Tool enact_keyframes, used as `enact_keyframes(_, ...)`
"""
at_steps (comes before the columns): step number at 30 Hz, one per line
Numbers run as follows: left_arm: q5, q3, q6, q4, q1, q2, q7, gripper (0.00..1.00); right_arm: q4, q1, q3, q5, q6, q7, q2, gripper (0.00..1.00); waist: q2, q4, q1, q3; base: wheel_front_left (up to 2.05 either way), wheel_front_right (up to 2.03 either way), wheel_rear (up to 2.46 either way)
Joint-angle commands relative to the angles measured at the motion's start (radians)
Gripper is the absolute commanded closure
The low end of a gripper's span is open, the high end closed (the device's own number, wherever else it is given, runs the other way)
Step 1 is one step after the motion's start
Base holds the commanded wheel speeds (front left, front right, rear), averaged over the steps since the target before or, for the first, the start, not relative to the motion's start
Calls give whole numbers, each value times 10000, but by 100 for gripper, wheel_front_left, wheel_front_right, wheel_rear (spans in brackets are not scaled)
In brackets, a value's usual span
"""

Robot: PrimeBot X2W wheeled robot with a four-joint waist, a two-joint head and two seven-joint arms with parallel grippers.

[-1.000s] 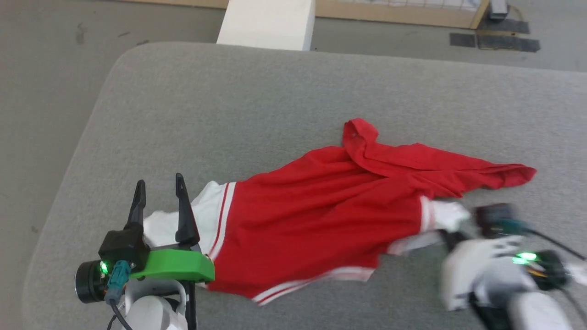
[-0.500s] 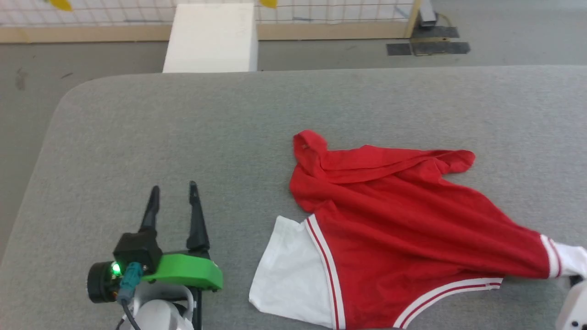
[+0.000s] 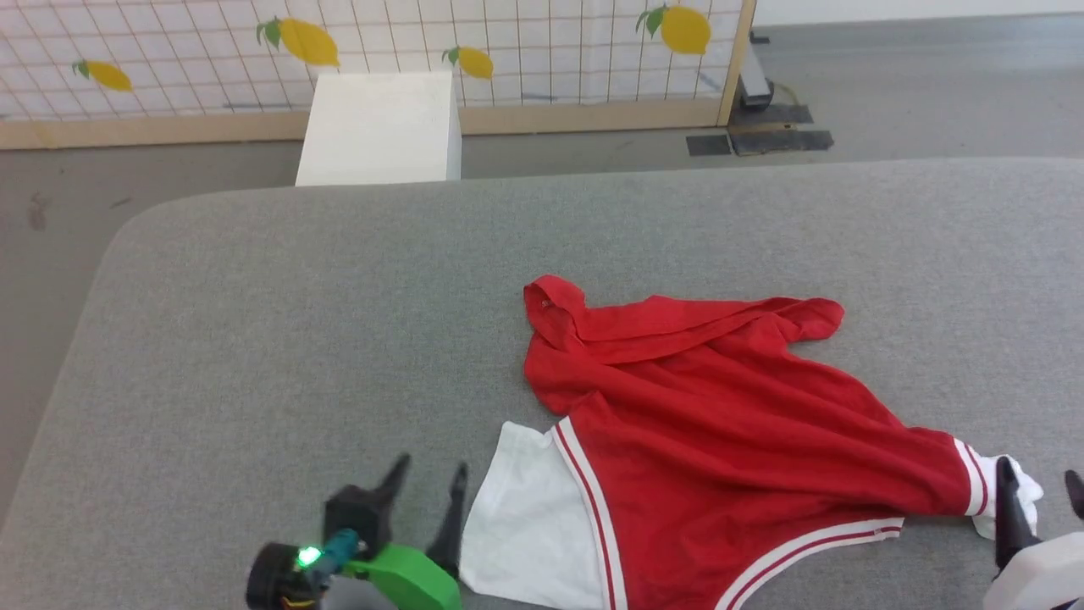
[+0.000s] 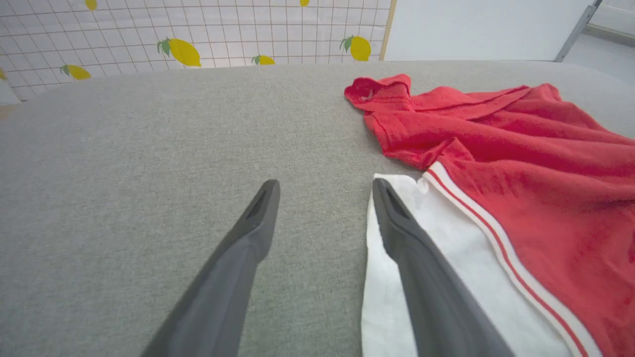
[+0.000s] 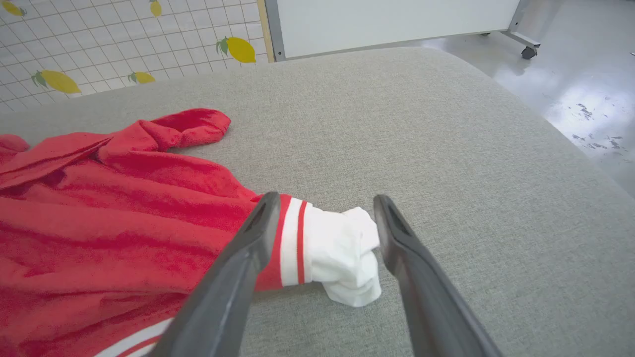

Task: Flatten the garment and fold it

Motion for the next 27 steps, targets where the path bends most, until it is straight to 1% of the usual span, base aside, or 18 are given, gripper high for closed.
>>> enact_keyframes(1, 18, -172, -160, 86, 204, 140, 509, 0, -77, 191, 183, 55, -15, -229, -11, 0, 0, -11, 0, -107, 0, 0, 0)
enact_keyframes(5, -122, -560, -339, 161, 447, 251, 2185, 0, -137, 378, 565, 176, -15, -425, -11, 0, 0, -83, 0, -179, 0, 0, 0)
enact_keyframes(9, -352, -639, -161, 65, 637, 194, 3698, 0, -156, 423, 875, 301, -15, -441, -11, 0, 0, -225, 0, -157, 0, 0, 0)
enact_keyframes(13, -587, -713, -15, -66, 744, 133, 4920, 0, -147, 411, 1067, 400, -15, -474, -11, 0, 0, -359, 0, -74, 0, 0, 0)
enact_keyframes(16, -736, -814, 4, -171, 811, 110, 5693, 0, -117, 401, 1153, 465, -15, -482, -11, 0, 0, -422, 0, -7, 0, 0, 0)
enact_keyframes(17, -787, -873, -18, -209, 832, 114, 5988, 62, -104, 397, 1182, 467, -15, -476, -11, 0, 0, -440, 0, 19, 0, 0, 0)
enact_keyframes(18, -813, -926, -51, -261, 841, 134, 6177, 100, -92, 391, 1212, 471, -15, -461, -11, 0, 0, -453, 0, 37, 0, 0, 0)
enact_keyframes(20, -881, -923, -56, -472, 849, 160, 6305, 100, -87, 371, 1263, 497, -15, -441, -11, 0, 0, -472, 0, 80, 0, 0, 0)
enact_keyframes(22, -844, -748, 140, -744, 809, 200, 6069, 100, -117, 362, 1283, 522, -15, -408, -11, 0, 0, -476, 0, 131, 0, 0, 0)
enact_keyframes(27, -718, 157, 984, -1243, 693, 387, 4955, 100, -260, 391, 1107, 506, -15, -222, -11, 0, 0, -442, 0, 247, 0, 0, 0)
